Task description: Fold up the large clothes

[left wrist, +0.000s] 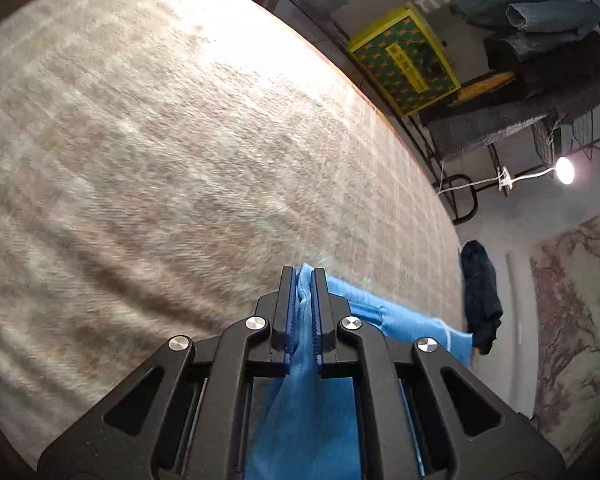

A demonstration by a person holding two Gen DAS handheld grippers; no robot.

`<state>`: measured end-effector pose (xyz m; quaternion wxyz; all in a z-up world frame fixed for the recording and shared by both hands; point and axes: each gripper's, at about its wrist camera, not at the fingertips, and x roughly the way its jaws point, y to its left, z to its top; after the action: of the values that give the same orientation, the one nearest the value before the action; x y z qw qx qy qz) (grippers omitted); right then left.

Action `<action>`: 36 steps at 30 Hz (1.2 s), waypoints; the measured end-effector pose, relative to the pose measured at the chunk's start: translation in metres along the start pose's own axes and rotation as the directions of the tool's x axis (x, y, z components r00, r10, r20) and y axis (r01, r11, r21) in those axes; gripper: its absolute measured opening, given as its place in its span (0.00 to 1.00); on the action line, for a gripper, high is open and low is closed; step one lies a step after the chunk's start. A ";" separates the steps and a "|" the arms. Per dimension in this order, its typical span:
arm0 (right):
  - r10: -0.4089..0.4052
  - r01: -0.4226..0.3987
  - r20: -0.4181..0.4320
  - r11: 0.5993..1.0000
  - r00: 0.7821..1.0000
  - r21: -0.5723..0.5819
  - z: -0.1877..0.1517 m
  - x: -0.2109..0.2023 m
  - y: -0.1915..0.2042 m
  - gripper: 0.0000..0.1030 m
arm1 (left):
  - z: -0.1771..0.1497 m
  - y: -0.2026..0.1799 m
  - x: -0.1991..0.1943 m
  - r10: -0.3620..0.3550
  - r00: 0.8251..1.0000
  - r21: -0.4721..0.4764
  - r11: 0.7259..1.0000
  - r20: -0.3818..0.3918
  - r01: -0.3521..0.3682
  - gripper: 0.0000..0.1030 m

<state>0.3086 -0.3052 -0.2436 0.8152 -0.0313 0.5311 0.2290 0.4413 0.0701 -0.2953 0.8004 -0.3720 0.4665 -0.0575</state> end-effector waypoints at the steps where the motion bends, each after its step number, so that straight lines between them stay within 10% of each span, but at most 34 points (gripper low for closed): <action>1: -0.003 0.003 -0.003 1.000 1.000 -0.001 -0.001 -0.001 -0.001 0.17 | -0.001 -0.006 -0.010 0.052 0.998 0.056 0.997 0.027 -0.054 0.05; 9: 0.044 -0.046 0.044 0.998 0.998 0.033 -0.003 -0.032 -0.013 0.21 | -0.027 -0.028 -0.076 0.108 0.993 0.207 0.972 0.036 -0.113 0.09; 11: 0.064 -0.069 0.078 0.996 0.995 0.056 -0.003 -0.040 -0.017 0.22 | -0.041 -0.030 -0.084 0.098 0.995 0.216 0.972 -0.016 -0.092 0.38; 14: 0.099 -0.108 0.089 0.989 0.991 0.099 -0.003 -0.040 -0.025 0.23 | -0.057 -0.025 -0.091 0.057 0.997 0.185 0.982 -0.060 -0.045 0.55; 19: 0.142 -0.161 0.116 0.971 0.983 0.178 -0.003 -0.036 -0.048 0.43 | -0.071 0.003 -0.087 0.003 0.989 0.068 0.998 -0.149 0.007 0.60; 27: 0.271 -0.283 0.083 0.908 0.959 0.309 -0.003 -0.003 -0.079 0.44 | -0.078 0.034 -0.071 -0.104 0.970 -0.093 0.992 -0.219 0.085 0.60; 36: 0.480 -0.500 0.151 0.788 0.864 0.359 -0.001 0.010 -0.096 0.46 | -0.074 0.025 -0.048 -0.190 0.941 -0.084 0.981 -0.279 0.173 0.60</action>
<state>0.3501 -0.3875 -0.2715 0.7311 0.2744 0.5341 0.3239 0.3495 0.0686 -0.2992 0.7050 -0.4243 0.5421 -0.1705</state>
